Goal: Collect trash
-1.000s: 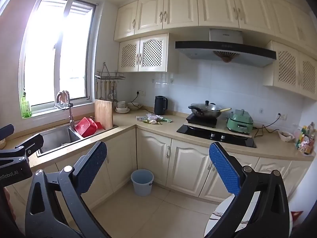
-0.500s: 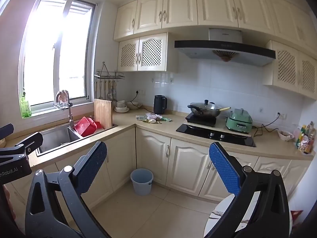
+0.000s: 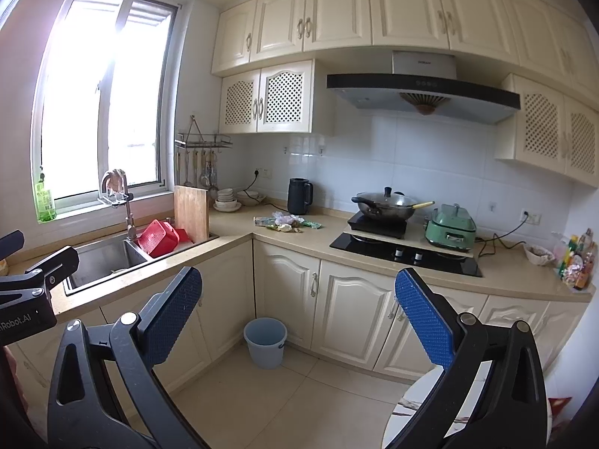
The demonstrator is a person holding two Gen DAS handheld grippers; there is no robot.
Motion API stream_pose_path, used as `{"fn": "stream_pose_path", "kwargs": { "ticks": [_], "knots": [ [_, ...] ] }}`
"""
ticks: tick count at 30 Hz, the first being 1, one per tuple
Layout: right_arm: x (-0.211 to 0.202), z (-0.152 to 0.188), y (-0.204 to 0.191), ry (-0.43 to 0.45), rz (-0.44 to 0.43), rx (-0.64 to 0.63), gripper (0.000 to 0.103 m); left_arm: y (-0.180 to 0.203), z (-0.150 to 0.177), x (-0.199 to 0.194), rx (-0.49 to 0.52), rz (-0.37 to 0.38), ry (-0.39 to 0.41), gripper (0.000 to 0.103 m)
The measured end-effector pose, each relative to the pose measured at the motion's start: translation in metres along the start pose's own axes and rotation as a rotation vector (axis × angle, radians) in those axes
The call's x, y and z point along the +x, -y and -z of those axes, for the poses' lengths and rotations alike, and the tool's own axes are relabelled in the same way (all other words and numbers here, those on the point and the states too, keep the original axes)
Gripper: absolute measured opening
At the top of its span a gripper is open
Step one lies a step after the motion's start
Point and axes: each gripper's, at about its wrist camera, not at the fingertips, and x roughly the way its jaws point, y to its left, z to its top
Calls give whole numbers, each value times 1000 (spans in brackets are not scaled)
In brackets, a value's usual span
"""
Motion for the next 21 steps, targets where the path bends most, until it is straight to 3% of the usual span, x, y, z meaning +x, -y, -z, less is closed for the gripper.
{"fn": "stream_pose_path", "kwargs": {
  "ticks": [8, 21],
  "knots": [
    [11, 1, 3, -5, 3, 2, 103, -2, 7, 12, 7, 5, -3, 102],
    [54, 2, 23, -27, -1, 12, 103, 21, -15, 76, 31, -6, -33, 102]
  ]
}}
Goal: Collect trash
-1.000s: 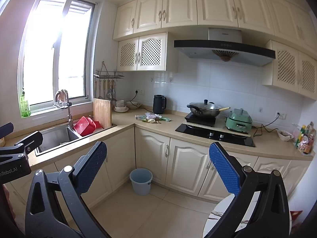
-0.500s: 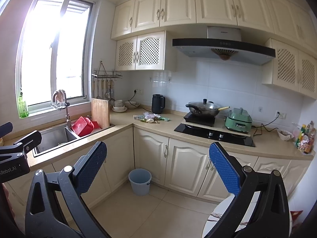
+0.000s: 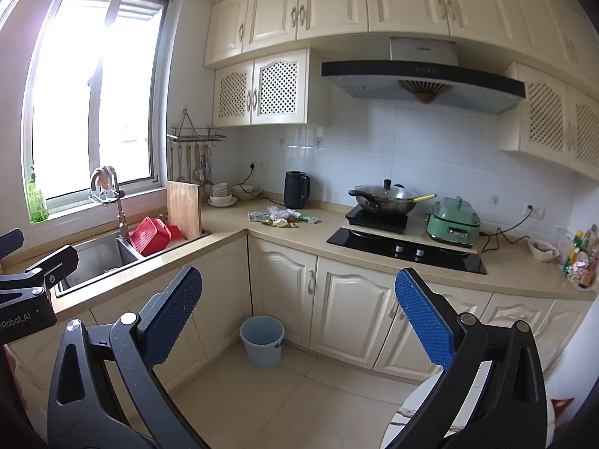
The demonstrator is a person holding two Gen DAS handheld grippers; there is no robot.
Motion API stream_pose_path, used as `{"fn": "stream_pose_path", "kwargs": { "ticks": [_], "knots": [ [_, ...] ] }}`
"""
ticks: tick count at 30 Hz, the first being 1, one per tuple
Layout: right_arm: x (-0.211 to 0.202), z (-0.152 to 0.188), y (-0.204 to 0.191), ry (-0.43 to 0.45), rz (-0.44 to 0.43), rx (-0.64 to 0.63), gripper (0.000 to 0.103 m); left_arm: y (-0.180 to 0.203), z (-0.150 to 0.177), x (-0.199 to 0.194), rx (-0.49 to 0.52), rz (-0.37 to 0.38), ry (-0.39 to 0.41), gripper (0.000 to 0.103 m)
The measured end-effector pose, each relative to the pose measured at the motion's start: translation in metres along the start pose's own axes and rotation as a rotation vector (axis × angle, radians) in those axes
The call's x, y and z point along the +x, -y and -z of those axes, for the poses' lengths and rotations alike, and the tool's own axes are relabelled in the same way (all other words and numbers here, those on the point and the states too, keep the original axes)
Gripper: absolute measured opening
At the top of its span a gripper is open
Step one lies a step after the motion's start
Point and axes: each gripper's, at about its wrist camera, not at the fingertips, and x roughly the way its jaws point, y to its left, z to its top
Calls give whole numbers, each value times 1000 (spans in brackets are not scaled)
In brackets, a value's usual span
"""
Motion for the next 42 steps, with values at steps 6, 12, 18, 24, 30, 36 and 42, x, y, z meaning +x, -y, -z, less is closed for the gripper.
{"fn": "stream_pose_path", "kwargs": {
  "ticks": [6, 12, 18, 24, 30, 36, 42],
  "knots": [
    [32, -1, 20, -16, -7, 5, 103, 35, -24, 48, 10, -6, -24, 102],
    [73, 1, 48, -45, -11, 19, 103, 82, -47, 113, 21, -3, -60, 102],
    [118, 2, 73, -95, -4, 37, 103, 121, -74, 195, 44, 30, -105, 102],
    [179, -4, 92, -119, 29, 71, 103, 142, -114, 310, 75, 62, -126, 102],
    [269, -18, 91, -118, 52, 82, 103, 141, -150, 461, 88, 90, -125, 102],
    [399, -49, 69, -130, 75, 50, 103, 132, -214, 662, 81, 125, -146, 102],
    [525, -83, 46, -170, 49, 37, 103, 132, -278, 853, 103, 81, -153, 102]
  ]
}}
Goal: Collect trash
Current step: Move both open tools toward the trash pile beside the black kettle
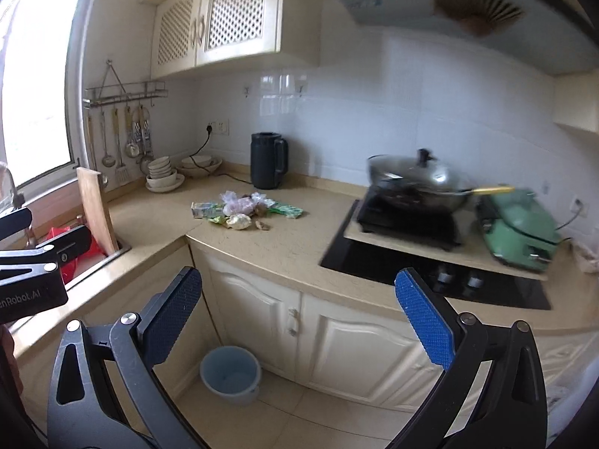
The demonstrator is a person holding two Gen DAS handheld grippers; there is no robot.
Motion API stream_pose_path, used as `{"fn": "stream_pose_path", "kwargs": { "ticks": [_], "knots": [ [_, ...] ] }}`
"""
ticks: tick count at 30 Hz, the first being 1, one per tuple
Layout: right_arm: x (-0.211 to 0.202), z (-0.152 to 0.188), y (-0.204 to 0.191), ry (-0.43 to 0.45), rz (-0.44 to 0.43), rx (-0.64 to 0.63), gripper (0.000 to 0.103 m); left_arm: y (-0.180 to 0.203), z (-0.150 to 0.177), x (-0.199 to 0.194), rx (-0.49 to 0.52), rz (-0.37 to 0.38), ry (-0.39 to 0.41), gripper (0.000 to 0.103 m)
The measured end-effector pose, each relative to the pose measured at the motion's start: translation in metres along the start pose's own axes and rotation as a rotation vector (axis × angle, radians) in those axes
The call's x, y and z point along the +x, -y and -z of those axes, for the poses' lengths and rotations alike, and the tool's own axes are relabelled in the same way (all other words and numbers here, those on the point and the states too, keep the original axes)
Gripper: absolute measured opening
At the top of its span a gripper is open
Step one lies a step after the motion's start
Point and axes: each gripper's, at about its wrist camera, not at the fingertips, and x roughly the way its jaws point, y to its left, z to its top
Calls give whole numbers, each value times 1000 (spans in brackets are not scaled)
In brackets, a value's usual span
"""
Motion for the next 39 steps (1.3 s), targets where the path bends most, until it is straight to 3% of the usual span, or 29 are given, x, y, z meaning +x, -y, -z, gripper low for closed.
{"fn": "stream_pose_path", "kwargs": {
  "ticks": [7, 14, 15, 20, 24, 29, 34, 39],
  "knots": [
    [146, -44, -29, -66, -51, -35, 103, -4, -62, 198, -5, -33, -94, 102],
    [300, -82, -42, -110, -120, -56, 103, -1, -122, 432, -2, -76, -193, 102],
    [331, -88, -45, -139, -137, -67, 103, 0, -133, 479, -3, -59, -217, 102],
    [432, -106, -59, -201, -183, -125, 103, -2, -152, 647, -25, -25, -338, 102],
    [500, -100, -73, -275, -234, -151, 103, 1, -149, 779, -36, -15, -433, 102],
    [546, -74, -79, -354, -263, -151, 103, 5, -136, 891, -7, 1, -499, 102],
    [571, -44, -80, -410, -276, -162, 103, 2, -137, 996, -56, 34, -506, 102],
    [583, -29, -79, -421, -262, -178, 103, 13, -143, 1098, -13, 20, -492, 101]
  ]
}}
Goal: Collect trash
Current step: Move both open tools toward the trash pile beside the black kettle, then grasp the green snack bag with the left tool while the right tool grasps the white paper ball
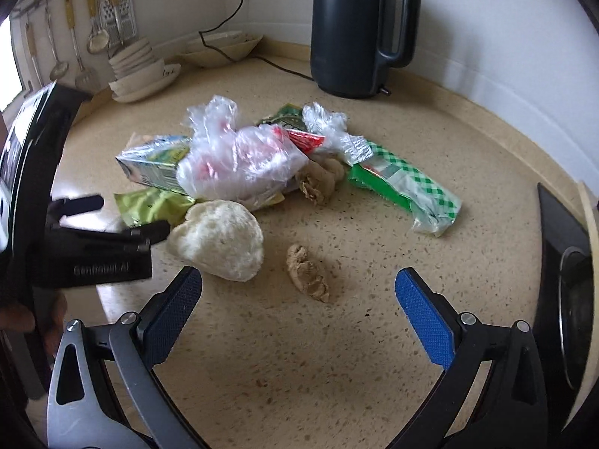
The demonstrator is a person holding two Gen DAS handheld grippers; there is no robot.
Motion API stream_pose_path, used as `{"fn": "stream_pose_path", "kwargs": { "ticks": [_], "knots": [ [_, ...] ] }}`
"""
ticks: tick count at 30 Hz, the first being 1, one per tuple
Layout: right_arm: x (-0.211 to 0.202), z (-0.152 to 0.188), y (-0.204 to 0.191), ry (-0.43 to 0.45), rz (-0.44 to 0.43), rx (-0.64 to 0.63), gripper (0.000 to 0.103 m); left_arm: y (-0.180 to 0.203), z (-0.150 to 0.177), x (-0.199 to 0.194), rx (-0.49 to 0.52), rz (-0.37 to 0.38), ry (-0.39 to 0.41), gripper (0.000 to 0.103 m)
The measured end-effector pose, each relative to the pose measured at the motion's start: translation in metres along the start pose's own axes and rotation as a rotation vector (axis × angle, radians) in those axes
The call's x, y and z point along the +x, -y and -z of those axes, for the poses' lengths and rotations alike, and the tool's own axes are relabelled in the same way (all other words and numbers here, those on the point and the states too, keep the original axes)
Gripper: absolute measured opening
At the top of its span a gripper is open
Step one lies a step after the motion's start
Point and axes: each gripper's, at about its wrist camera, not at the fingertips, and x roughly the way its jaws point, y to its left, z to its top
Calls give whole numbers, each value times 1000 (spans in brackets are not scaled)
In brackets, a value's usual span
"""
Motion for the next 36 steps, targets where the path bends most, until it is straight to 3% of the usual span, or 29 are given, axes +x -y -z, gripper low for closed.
{"fn": "stream_pose_path", "kwargs": {
  "ticks": [3, 8, 10, 16, 28, 30, 32, 36],
  "knots": [
    [10, 2, 3, -13, 22, 0, 103, 8, -30, 56, 43, -6, 7, 100],
    [24, 1, 7, -27, 45, 7, 103, 0, -68, 128, 6, 103, 7, 71],
    [26, -1, 5, -22, 37, 1, 103, 1, -86, 162, 31, 123, 19, 49],
    [21, -6, -17, 28, -18, -90, 103, -7, -120, 243, 16, 173, 23, 28],
    [40, -20, -59, 19, -161, -241, 102, -24, -156, 433, -20, 268, 4, 19],
    [40, -20, -63, 21, -170, -250, 94, -24, -168, 476, -26, 275, 5, 19],
    [41, -18, -65, 16, -180, -244, 55, -28, -172, 509, -27, 299, 3, 18],
    [44, -14, -63, 0, -165, -236, 40, -6, -163, 535, -15, 324, 10, 18]
  ]
}}
